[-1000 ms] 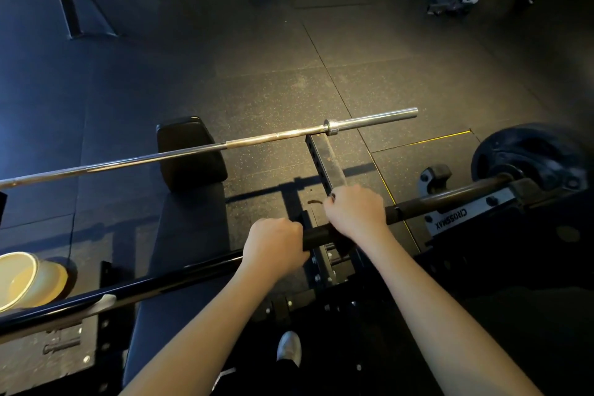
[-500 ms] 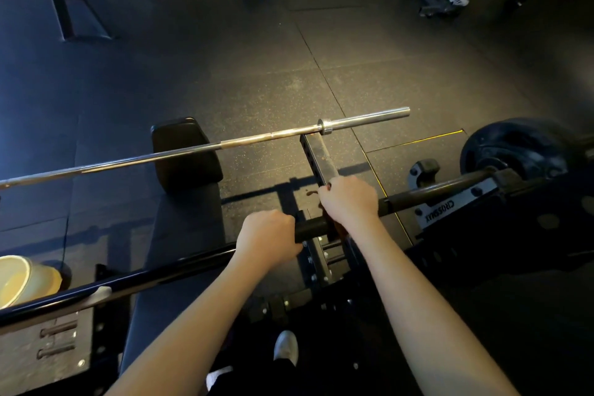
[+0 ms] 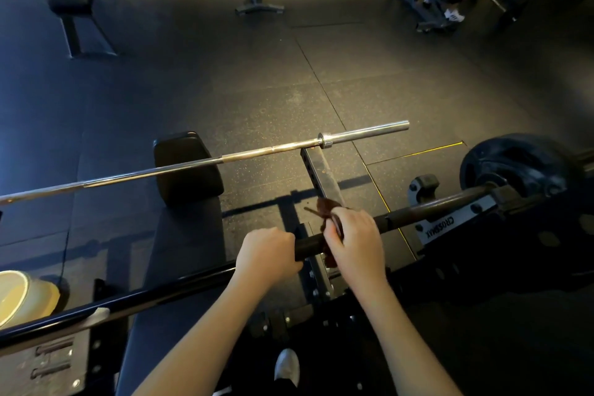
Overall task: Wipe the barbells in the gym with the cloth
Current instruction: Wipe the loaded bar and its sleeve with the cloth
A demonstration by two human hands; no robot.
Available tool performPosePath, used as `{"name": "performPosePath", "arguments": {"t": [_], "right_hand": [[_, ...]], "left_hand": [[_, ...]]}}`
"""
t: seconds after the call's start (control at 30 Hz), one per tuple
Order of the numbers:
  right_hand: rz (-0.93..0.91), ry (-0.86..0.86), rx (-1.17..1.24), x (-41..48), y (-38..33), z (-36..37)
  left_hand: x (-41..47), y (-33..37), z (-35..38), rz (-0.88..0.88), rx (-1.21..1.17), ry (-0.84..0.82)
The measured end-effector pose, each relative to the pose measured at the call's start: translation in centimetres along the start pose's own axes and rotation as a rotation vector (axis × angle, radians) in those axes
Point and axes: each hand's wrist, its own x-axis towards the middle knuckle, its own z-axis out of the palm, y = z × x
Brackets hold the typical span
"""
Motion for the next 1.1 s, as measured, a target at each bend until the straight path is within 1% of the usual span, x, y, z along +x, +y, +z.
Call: {"name": "performPosePath", "arguments": {"t": [0.03, 0.07, 0.13, 0.17, 0.23, 0.27, 0.3, 0.33, 0.4, 0.43, 0.47, 0.5, 0.53, 0.6, 0.63, 0.67, 0.7, 0.73, 0.77, 0.8, 0.83, 0.87, 0.93, 0.97, 1.0, 1.07, 1.1], "right_hand": [[-0.040, 0.060, 0.082, -1.7, 0.1, 0.1], [-0.082, 0.095, 0.085, -2.3, 0.5, 0.3], [-0.069, 0.079, -0.032, -0.6, 0.5, 0.4], [-0.029, 0.017, -0.112, 1.2, 0.1, 0.5], [0.080, -0.216, -0.237, 5.0, -0.7, 0.2], [0.130, -0.285, -0.261, 6.0, -0.6, 0.1], [0.151, -0.298, -0.252, 6.0, -0.4, 0.2], [0.132, -0.250, -0.210, 5.1, -0.1, 0.1], [0.003, -0.005, -0.030, 1.1, 0.3, 0.0], [-0.047, 0.062, 0.031, -1.2, 0.2, 0.0], [-0.101, 0.087, 0.028, -2.0, 0.5, 0.3], [-0.128, 0.074, -0.002, -1.2, 0.7, 0.4], [-0.106, 0.038, -0.040, 0.6, 1.0, 0.2], [0.045, -0.069, -0.130, 4.2, 1.7, -1.5], [0.134, -0.055, -0.129, 5.3, 2.3, -3.0], [0.240, 0.002, -0.044, 5.5, 3.3, -4.5], [0.319, 0.077, 0.091, 4.8, 4.0, -5.4], [0.345, 0.137, 0.208, 3.3, 4.3, -5.7], [0.294, 0.166, 0.244, 1.5, 3.9, -5.2], [0.216, 0.143, 0.214, -0.2, 3.3, -3.9], [0.122, 0.111, 0.164, -1.7, 2.9, -2.1], [0.044, 0.118, 0.088, -2.5, 2.8, -0.6], [-0.019, 0.161, -0.036, -1.0, 2.9, 0.1], [-0.011, 0.127, -0.079, 0.5, 2.7, -0.5], [0.030, 0.019, -0.128, 2.4, 2.4, -1.2], [0.164, -0.256, -0.133, 6.3, 2.2, -2.4], [0.203, -0.321, -0.132, 7.2, 2.1, -2.3]], "left_hand": [[0.0, -0.1, 0.0, 0.002, 0.003, 0.000], [0.1, -0.1, 0.1, 0.003, 0.008, 0.004], [0.1, 0.0, 0.1, -0.003, 0.016, 0.012], [0.1, 0.1, 0.0, -0.007, 0.017, 0.020], [0.2, 0.1, -0.1, -0.011, 0.018, 0.031], [0.2, 0.2, -0.1, -0.011, 0.018, 0.030], [0.1, 0.2, 0.0, -0.011, 0.018, 0.031], [0.0, 0.2, 0.1, -0.013, 0.017, 0.033], [0.1, 0.1, 0.2, -0.014, 0.013, 0.028], [0.1, 0.1, 0.2, -0.013, 0.013, 0.026], [0.1, 0.1, 0.2, -0.010, 0.016, 0.029], [0.1, 0.0, 0.3, -0.008, 0.019, 0.033], [0.0, 0.1, 0.3, -0.010, 0.019, 0.033], [-0.1, 0.2, 0.0, -0.008, 0.020, 0.039], [-0.1, 0.2, 0.1, -0.006, 0.015, 0.042], [0.0, 0.1, 0.2, -0.006, 0.007, 0.041], [0.0, 0.0, 0.2, -0.003, 0.003, 0.040], [0.1, -0.1, 0.3, 0.001, 0.006, 0.040], [0.2, -0.1, 0.4, 0.004, 0.012, 0.043], [0.2, -0.2, 0.5, 0.005, 0.021, 0.048], [0.2, -0.2, 0.5, 0.004, 0.032, 0.055], [0.2, -0.2, 0.6, 0.003, 0.042, 0.061], [0.2, -0.2, 0.8, -0.007, 0.042, 0.068], [0.1, -0.2, 0.7, -0.013, 0.042, 0.068], [0.1, -0.1, 0.6, -0.018, 0.041, 0.063], [0.2, 0.0, 0.4, -0.017, 0.035, 0.060], [0.1, 0.0, 0.3, -0.016, 0.031, 0.051]]}}
